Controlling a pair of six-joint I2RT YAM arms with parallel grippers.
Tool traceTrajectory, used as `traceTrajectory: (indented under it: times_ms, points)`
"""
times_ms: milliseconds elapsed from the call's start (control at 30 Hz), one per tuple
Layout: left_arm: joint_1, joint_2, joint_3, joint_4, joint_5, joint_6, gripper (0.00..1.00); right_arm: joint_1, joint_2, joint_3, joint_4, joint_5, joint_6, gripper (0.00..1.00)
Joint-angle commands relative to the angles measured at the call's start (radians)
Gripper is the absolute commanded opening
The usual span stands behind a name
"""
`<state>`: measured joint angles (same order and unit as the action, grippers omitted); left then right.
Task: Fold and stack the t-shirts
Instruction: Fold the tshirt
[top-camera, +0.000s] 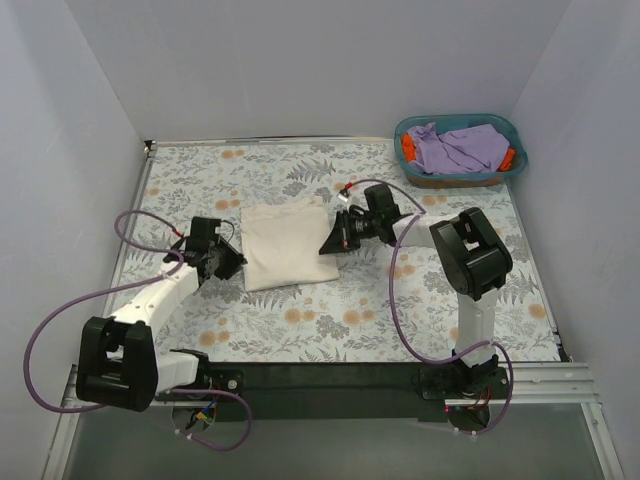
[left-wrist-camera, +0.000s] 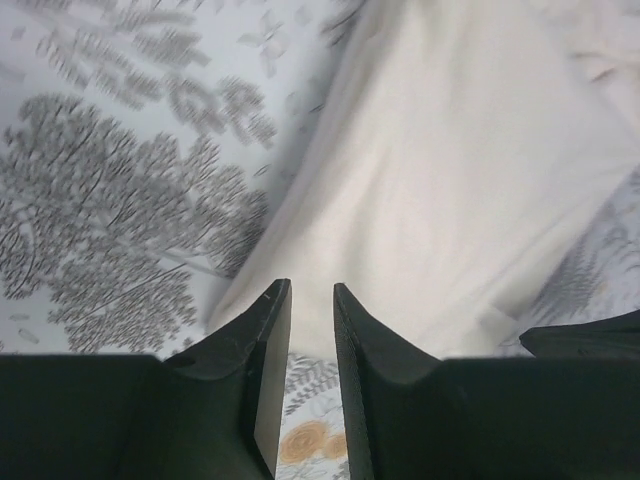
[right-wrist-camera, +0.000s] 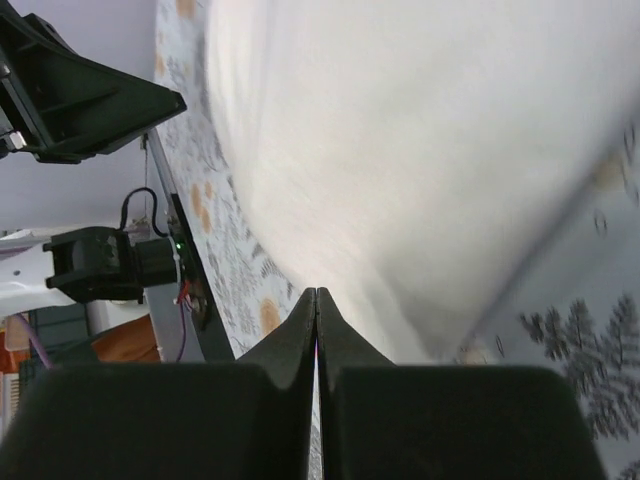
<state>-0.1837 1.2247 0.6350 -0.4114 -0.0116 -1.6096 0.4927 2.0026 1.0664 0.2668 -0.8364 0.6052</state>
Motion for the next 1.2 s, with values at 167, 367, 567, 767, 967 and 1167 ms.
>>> traceTrajectory:
  times_ms: [167, 367, 567, 767, 967, 1167]
  points:
    - [0.015, 0.25, 0.273, 0.108, -0.067, 0.123, 0.25, -0.023, 0.087, 0.345, 0.018, 0.026, 0.054, 0.02]
    - [0.024, 0.441, 0.39, 0.178, -0.067, 0.16, 0.23, -0.042, 0.249, 0.521, 0.022, 0.077, 0.088, 0.04]
    - [0.064, 0.588, 0.42, 0.218, -0.056, 0.168, 0.22, -0.097, 0.38, 0.547, 0.023, 0.132, 0.125, 0.04]
    - [0.072, 0.547, 0.399, 0.212, -0.022, 0.181, 0.25, -0.146, 0.348, 0.451, 0.022, 0.14, 0.104, 0.04]
    - [0.07, 0.36, 0.364, 0.137, 0.01, 0.241, 0.56, -0.152, 0.136, 0.331, -0.024, 0.126, 0.025, 0.14]
    - [0.067, 0.194, 0.259, 0.079, 0.01, 0.324, 0.84, -0.143, -0.088, 0.162, -0.213, 0.213, -0.14, 0.52]
